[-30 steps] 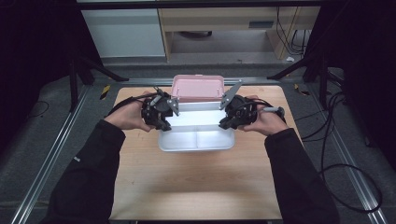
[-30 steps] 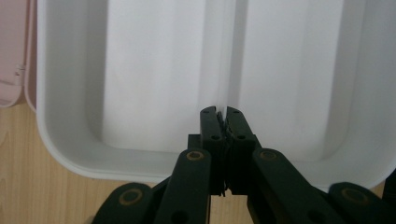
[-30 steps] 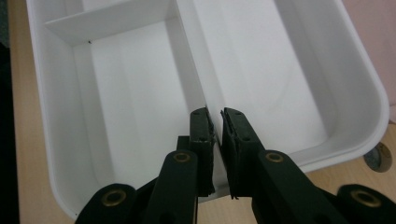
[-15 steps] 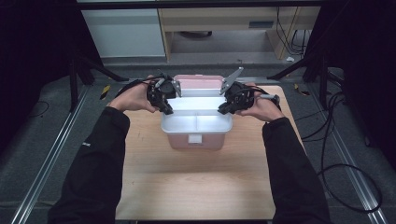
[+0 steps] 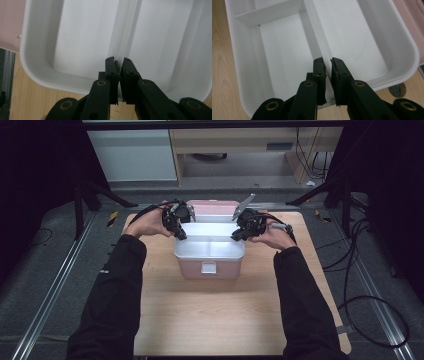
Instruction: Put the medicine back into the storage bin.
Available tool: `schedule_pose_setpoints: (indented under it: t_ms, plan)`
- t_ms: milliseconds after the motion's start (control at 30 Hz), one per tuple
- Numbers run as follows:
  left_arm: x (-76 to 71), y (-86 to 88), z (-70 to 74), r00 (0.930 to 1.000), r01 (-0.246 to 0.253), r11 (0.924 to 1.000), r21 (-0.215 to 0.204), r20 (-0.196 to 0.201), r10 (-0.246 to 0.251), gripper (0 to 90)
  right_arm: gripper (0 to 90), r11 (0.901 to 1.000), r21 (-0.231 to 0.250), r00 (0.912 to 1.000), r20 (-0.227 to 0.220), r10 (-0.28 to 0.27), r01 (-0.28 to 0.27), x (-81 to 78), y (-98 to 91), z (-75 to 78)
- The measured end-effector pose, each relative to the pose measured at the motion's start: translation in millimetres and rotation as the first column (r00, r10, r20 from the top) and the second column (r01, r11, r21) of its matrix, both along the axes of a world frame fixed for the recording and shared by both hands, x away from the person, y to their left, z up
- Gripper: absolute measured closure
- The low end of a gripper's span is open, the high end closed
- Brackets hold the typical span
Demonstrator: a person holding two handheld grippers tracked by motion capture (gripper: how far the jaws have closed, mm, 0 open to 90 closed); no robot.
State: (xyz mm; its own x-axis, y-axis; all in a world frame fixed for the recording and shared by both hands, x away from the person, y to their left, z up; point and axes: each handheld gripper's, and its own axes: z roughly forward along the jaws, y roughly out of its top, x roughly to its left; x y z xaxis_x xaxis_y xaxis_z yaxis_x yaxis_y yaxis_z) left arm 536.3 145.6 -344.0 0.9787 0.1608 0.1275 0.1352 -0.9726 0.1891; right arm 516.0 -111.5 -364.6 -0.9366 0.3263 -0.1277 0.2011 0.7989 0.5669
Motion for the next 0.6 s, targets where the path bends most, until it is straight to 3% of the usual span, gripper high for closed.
schedule_pose_setpoints:
  t_ms: [200, 300, 500, 600]
  plan:
    - [2.7, -3.8, -12.0, 0.9995, 0.004, 0.9998, 0.017, -0.030, -0.003, 83.2, 79.5, 0.9998, -0.001, 0.9995, -0.024, -0.020, 0.020, 3.0, -1.5, -11.1]
    - [3.6, -1.5, -10.7, 0.9995, -0.007, 0.9999, 0.010, -0.031, 0.008, 83.3, 79.3, 0.9998, -0.001, 0.9998, -0.005, -0.021, 0.021, 2.8, 0.3, -11.5]
    - [11.8, 4.5, -10.9, 0.9978, -0.035, 0.9993, -0.011, -0.056, 0.035, 83.5, 80.6, 0.9996, -0.007, 0.9996, -0.013, -0.027, 0.026, 5.7, 6.5, -14.3]
    - [11.5, -1.3, -19.4, 0.9990, -0.020, 0.9994, 0.028, -0.038, 0.021, 84.0, 81.2, 0.9991, -0.025, 0.9986, -0.039, -0.035, 0.034, 8.7, 8.0, -21.3]
